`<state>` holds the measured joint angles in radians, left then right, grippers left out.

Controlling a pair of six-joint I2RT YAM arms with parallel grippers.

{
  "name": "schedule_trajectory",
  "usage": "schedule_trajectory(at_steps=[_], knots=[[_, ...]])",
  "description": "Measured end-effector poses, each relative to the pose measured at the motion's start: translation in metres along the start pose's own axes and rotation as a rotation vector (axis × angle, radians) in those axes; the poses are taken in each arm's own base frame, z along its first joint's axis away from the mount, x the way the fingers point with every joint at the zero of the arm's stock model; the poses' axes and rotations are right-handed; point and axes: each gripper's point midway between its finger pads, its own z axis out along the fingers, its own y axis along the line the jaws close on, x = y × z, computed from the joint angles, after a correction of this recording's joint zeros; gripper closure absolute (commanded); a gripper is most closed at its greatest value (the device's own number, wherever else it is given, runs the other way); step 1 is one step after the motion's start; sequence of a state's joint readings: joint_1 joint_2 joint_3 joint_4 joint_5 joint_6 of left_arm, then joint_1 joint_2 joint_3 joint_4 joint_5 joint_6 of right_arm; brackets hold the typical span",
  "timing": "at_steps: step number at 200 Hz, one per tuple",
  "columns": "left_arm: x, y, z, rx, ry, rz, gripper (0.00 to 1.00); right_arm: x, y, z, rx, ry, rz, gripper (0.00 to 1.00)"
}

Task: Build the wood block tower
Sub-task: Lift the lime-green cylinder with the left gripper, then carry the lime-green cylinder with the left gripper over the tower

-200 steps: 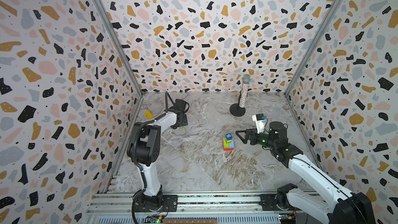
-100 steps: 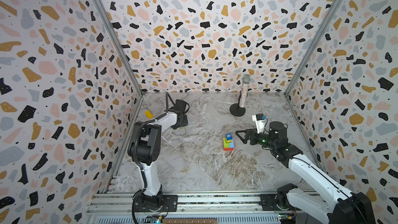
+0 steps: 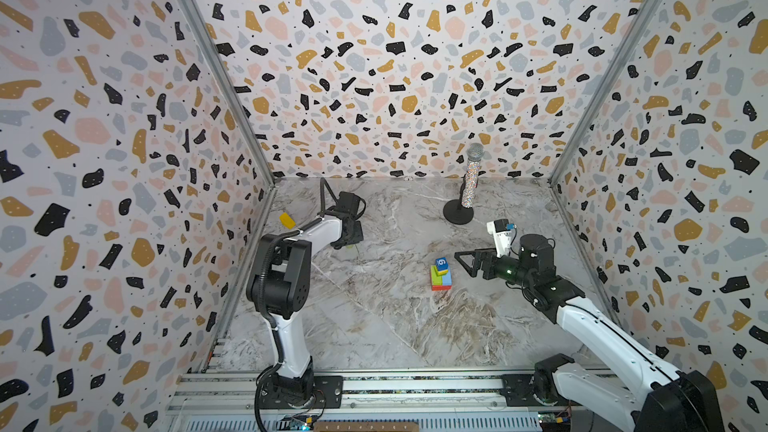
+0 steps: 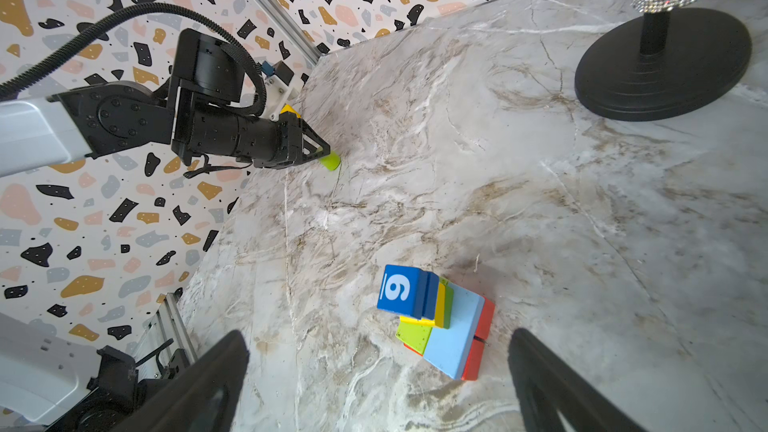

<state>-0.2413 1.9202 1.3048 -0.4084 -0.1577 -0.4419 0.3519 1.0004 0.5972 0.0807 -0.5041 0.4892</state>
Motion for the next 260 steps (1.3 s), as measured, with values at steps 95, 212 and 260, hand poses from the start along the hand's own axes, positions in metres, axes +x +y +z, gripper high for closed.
schedule_trajectory(at_steps=[95, 212, 260], knots=[[0.003, -0.006, -0.011, 0.009, 0.008, 0.028, 0.74, -0.001, -0.002, 0.000, 0.005, -0.002, 0.003, 0.01], [-0.008, -0.075, -0.138, 0.169, -0.123, 0.227, 0.74, 0.000, -0.020, 0.001, 0.048, 0.006, 0.038, 0.01], [0.014, -0.110, -0.176, 0.231, -0.118, 0.346, 0.73, 0.006, -0.027, 0.003, 0.074, 0.029, 0.048, 0.01]])
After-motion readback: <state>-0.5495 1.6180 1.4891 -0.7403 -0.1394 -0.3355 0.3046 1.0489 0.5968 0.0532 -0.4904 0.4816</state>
